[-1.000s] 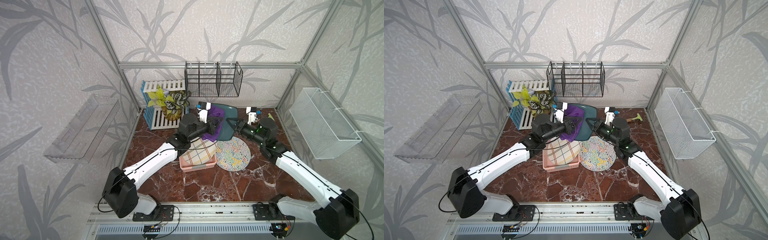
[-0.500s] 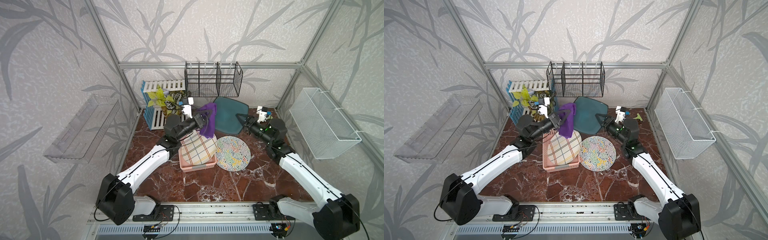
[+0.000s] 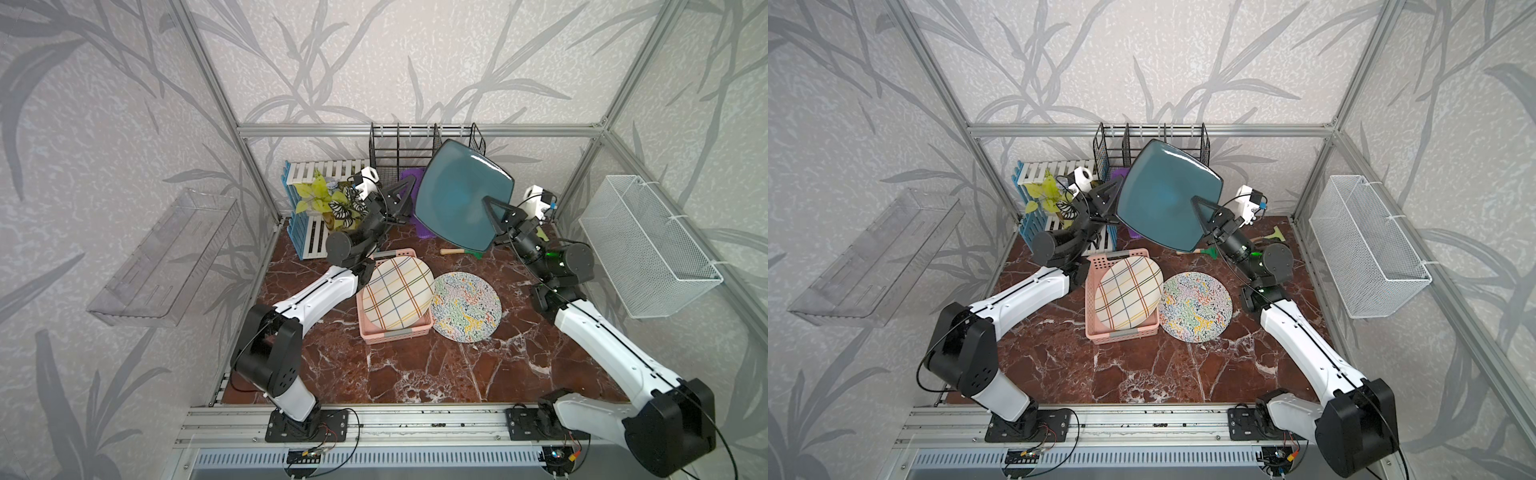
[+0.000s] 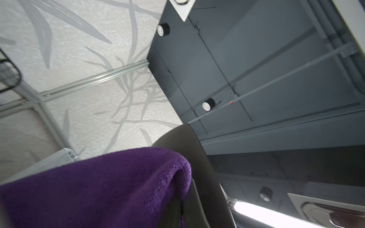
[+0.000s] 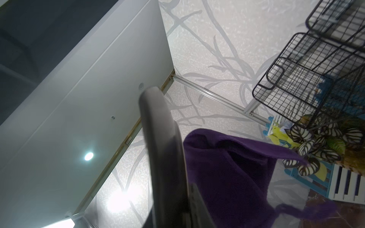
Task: Wipe the wet plate dry
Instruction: Wipe the plate with towel.
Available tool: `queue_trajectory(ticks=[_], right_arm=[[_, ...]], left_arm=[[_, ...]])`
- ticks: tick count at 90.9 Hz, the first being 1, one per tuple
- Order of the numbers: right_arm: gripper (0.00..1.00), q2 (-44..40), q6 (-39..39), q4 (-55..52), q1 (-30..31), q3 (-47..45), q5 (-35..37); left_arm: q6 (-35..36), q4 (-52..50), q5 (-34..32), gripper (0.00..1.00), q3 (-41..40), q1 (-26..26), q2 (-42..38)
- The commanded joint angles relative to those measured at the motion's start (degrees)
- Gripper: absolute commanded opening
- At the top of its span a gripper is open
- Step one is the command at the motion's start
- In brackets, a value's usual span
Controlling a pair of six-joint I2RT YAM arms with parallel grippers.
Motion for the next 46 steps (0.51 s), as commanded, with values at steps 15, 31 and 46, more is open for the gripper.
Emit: queue_trajectory(ticks=[15, 31, 46], right_arm=[[0.0, 7.67, 0.44, 10.39, 3.28, 10.68, 3.31], [0.0, 9.03, 1.93, 7.22, -1.92, 13.67, 6.11], [0.0, 4.4, -0.07, 6.73, -1.86, 7.93, 3.9]], left_arm=[[-6.72, 11.21, -4.89, 0.0, 2.62, -11.08, 1.48], [-6.43, 12.36, -8.2, 0.0, 1.95, -11.89, 0.95], [-7.02, 9.95, -8.03, 0.0, 6.93, -6.62, 1.15]])
